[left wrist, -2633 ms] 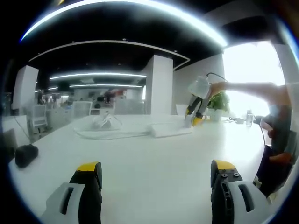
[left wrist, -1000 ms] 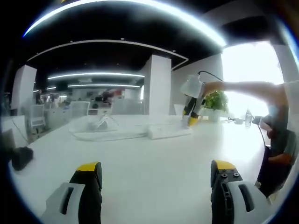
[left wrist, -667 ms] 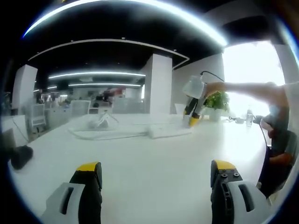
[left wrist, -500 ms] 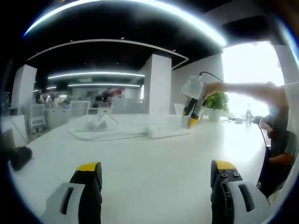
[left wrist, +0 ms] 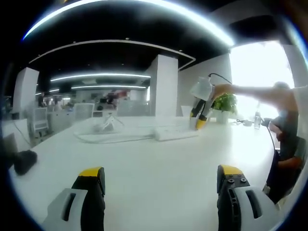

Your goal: Straighten the power strip on the desk, plug the charger into it

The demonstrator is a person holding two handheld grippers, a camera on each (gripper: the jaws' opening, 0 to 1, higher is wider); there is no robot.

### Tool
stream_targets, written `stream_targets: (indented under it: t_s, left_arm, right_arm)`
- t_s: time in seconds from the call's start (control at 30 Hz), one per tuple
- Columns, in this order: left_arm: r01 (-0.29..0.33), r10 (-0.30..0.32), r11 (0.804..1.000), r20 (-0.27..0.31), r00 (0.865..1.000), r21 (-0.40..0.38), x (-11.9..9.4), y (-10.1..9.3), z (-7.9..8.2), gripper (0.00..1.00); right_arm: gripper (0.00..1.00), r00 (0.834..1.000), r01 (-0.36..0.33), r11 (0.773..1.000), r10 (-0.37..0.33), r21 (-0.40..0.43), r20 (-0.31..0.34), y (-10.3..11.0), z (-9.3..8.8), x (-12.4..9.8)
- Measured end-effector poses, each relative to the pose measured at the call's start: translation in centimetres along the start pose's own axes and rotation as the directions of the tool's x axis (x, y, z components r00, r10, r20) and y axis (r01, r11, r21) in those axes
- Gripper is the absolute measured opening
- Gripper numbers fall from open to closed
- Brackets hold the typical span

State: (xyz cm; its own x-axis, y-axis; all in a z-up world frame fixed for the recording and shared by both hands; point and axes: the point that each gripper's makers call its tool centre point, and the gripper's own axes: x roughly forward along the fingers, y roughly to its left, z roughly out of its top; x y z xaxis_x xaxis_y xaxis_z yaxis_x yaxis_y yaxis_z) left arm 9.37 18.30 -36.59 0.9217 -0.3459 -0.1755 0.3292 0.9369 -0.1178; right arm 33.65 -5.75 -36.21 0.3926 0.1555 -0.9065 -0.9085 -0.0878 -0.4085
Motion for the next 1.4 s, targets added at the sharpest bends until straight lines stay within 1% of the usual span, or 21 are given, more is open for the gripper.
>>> stream_targets:
  t_s: [0.17,0.3,0.4,0.53,0.67,0.83,0.97,1.03,1.07,1.17,1.27,1.4]
  left_arm:
    - [0.000,0.000,1.000,-0.005,1.000,-0.001,0.1,0.0,0.0,0.99]
    - [0.003,-0.003,1.000,-0.014,1.000,-0.002,0.2,-0.1,-0.2,0.99]
    - [0.006,-0.006,1.000,-0.015,1.000,0.000,0.3,-0.2,-0.2,0.99]
    - [0.007,-0.007,1.000,-0.017,1.000,-0.001,0.3,-0.2,-0.1,0.99]
    - [0.007,-0.007,1.000,-0.015,1.000,0.000,0.3,-0.2,0.0,0.99]
    - [0.007,-0.007,1.000,-0.012,1.000,-0.001,0.2,-0.2,0.1,0.99]
    - [0.008,-0.008,1.000,-0.008,1.000,0.000,0.1,-0.2,0.3,0.99]
    - [0.008,-0.008,1.000,-0.006,1.000,0.000,0.1,-0.2,0.4,0.99]
    - [0.008,-0.008,1.000,-0.004,1.000,0.000,0.0,-0.2,0.4,0.99]
    - [0.007,-0.007,1.000,-0.002,1.000,-0.001,0.0,-0.2,0.5,0.99]
    - [0.008,-0.008,1.000,0.000,1.000,0.001,-0.1,-0.3,0.5,0.99]
    - [0.009,-0.009,1.000,0.002,1.000,0.002,-0.1,-0.3,0.5,0.99]
  right_arm:
    - [0.30,1.000,-0.008,1.000,0.008,-0.006,0.000,0.1,0.0,0.0]
    - [0.40,0.999,-0.033,0.999,0.033,0.010,0.027,0.8,0.0,0.3]
    - [0.44,0.999,-0.031,1.000,0.031,0.004,0.023,1.1,-0.2,0.7]
    - [0.52,0.999,-0.027,0.999,0.026,0.023,0.037,0.9,-0.1,0.8]
    - [0.56,0.998,-0.023,0.999,0.021,0.028,0.056,0.7,0.3,0.5]
    - [0.67,0.996,-0.025,0.999,0.023,0.026,0.085,0.6,1.0,0.1]
    - [0.76,0.996,-0.021,0.999,0.019,0.027,0.092,0.6,1.2,0.0]
    - [0.85,0.994,-0.027,0.999,0.023,0.040,0.109,0.7,1.4,-0.1]
    - [0.88,0.993,-0.030,0.999,0.025,0.042,0.113,0.7,1.5,-0.1]
    - [0.93,0.993,-0.023,0.999,0.019,0.036,0.114,0.7,1.5,-0.3]
    - [0.99,0.993,-0.014,1.000,0.010,0.028,0.118,0.7,1.5,-0.5]
    - [1.00,0.992,-0.003,1.000,0.000,0.021,0.130,0.5,1.7,-1.1]
